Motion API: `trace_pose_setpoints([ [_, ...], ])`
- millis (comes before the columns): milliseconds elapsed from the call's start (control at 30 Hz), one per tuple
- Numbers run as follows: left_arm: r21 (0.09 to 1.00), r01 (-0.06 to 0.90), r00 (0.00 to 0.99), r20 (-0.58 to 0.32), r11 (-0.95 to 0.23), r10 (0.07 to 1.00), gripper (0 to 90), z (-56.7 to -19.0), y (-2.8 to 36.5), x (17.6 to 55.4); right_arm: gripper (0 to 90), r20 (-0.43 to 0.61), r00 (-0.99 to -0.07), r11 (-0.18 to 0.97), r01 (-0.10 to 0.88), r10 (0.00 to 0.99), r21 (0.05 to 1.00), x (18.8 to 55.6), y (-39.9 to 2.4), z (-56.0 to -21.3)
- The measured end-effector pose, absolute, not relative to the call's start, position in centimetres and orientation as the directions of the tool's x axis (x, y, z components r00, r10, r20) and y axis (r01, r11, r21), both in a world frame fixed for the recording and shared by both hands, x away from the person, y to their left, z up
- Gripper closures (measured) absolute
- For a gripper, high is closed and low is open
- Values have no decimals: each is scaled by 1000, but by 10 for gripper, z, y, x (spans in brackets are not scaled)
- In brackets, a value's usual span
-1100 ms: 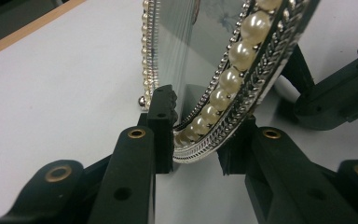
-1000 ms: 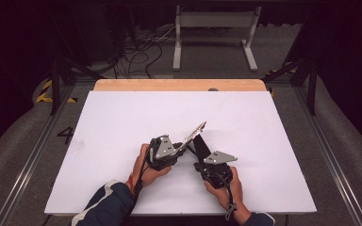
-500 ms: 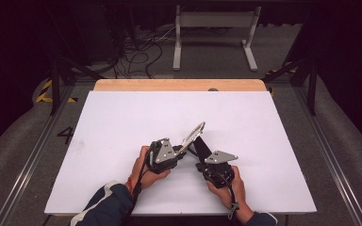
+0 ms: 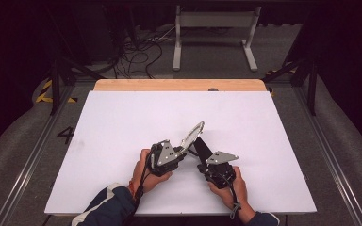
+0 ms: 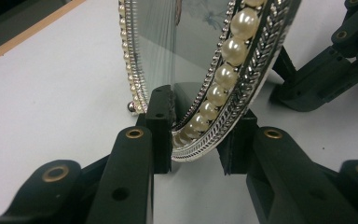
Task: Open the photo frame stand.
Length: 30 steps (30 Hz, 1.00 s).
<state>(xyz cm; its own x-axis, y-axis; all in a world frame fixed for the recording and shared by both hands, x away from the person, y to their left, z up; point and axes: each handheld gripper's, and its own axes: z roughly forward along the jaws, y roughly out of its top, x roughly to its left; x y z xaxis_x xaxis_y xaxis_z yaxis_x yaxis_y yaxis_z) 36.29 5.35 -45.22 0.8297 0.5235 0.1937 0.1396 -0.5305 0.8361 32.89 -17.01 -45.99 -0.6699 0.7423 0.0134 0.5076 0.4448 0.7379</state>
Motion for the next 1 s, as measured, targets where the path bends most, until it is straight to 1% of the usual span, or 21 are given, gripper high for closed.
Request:
trace_pose_setpoints([
  [167,833,138,825,202,-535,528,700,-452,52,359,900,19,-676,450,511,737,732,329,-171,-459],
  [467,835,149,828,188,-530,528,686,-452,52,359,900,21,-678,454,515,735,727,330,-171,-459],
  [567,829,135,831,204,-542,518,683,-452,52,359,900,24,-678,452,516,735,728,330,-172,-459],
  [633,836,140,835,188,-530,518,668,-452,53,359,900,21,-677,453,515,736,728,330,-172,-459],
  [700,834,134,836,194,-535,513,660,-452,53,358,900,10,-665,449,516,747,729,331,-174,-458],
  [833,834,130,844,190,-536,502,642,-452,53,358,900,26,-656,432,526,754,732,334,-179,-459],
  [1000,837,135,850,176,-530,496,641,-452,53,358,900,21,-654,433,524,756,733,335,-180,-459],
])
